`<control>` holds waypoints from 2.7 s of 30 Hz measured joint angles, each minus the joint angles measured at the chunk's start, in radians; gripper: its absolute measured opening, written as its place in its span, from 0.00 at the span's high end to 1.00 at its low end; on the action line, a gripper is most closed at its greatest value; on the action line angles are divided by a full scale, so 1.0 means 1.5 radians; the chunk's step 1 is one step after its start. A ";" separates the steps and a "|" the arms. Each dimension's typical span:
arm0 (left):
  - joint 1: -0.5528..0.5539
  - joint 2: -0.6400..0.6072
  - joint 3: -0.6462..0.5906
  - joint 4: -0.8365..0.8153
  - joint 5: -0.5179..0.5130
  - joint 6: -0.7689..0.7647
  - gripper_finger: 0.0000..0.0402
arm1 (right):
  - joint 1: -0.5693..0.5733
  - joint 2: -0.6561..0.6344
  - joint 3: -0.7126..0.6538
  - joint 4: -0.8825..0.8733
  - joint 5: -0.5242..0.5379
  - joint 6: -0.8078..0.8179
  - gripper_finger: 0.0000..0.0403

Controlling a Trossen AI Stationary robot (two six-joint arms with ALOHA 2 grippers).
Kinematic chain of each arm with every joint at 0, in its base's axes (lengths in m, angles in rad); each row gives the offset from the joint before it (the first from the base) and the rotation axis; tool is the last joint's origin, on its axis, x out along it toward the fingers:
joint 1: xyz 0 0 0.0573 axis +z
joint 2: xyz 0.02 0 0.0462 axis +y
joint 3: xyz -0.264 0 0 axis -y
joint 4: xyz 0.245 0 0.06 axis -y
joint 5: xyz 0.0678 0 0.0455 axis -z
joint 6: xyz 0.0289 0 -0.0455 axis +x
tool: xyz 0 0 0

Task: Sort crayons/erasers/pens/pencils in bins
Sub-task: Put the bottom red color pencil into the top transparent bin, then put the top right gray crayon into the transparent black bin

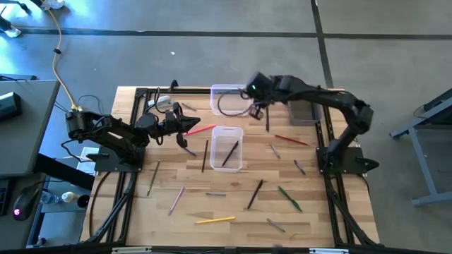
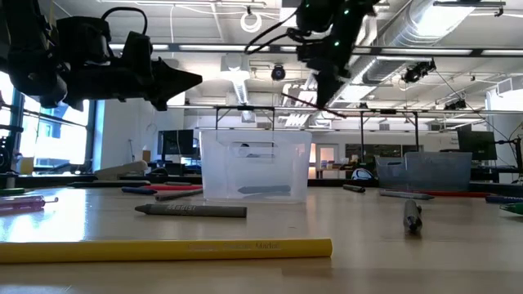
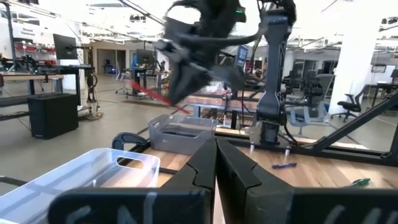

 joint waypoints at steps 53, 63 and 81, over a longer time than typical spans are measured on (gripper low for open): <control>0.000 0.000 0.000 -0.006 -0.032 0.001 1.00 | -0.082 0.469 0.381 -0.071 -0.158 -0.032 0.74; 0.000 0.000 0.000 -0.008 -0.034 0.001 1.00 | -0.068 0.382 0.381 -0.145 -0.067 -0.061 0.93; 0.000 0.000 0.000 -0.020 -0.034 0.013 1.00 | 0.002 0.299 0.363 0.044 -0.068 -0.059 1.00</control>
